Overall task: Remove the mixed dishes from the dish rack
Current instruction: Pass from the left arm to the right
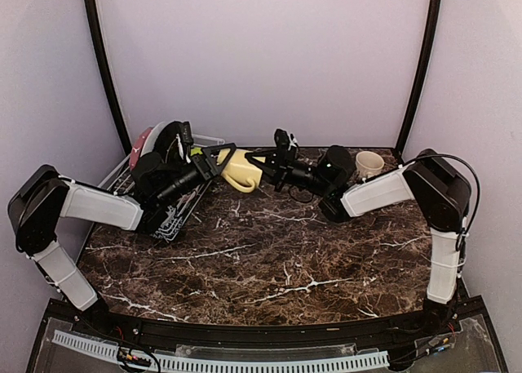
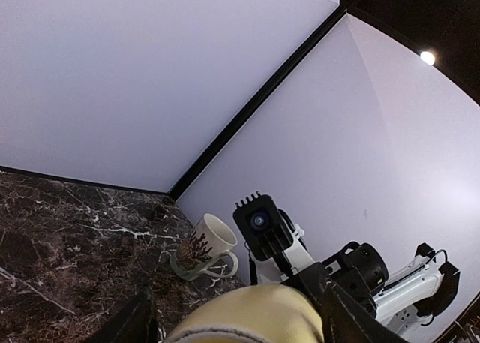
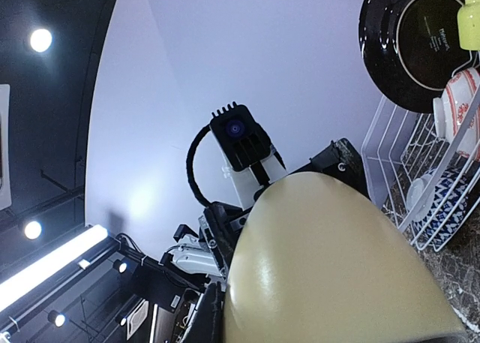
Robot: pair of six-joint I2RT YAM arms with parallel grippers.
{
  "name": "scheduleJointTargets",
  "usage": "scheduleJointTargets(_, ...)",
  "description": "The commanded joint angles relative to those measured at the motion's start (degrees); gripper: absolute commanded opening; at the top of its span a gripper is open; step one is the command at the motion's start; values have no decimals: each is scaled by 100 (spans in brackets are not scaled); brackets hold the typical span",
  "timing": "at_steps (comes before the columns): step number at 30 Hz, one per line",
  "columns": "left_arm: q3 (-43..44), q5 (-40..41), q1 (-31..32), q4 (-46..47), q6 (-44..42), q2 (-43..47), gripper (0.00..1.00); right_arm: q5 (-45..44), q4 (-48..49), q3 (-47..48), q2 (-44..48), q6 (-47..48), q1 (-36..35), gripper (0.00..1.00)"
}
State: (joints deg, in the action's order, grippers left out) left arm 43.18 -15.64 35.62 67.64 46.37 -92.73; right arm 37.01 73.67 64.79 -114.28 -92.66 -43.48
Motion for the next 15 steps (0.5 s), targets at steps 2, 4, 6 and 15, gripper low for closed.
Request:
scheduleJointTargets(2, -33, 50, 84, -264, -566, 188, 21, -177, 181, -133, 302, 314, 97, 0)
scheduleJointTargets(4, -114, 239, 85, -792, -732, 459, 54, -150, -55, -274, 452, 557, 194, 0)
scheduleJointTargets(6, -190, 437, 76, -1488, -1104, 857, 83, -64, -330, -394, 609, 830, 307, 0)
scheduleJointTargets(15, -512, 1745, -207, -3917, -2249, 2643, 99, 122, -1488, -841, 1303, 2081, 778, 0)
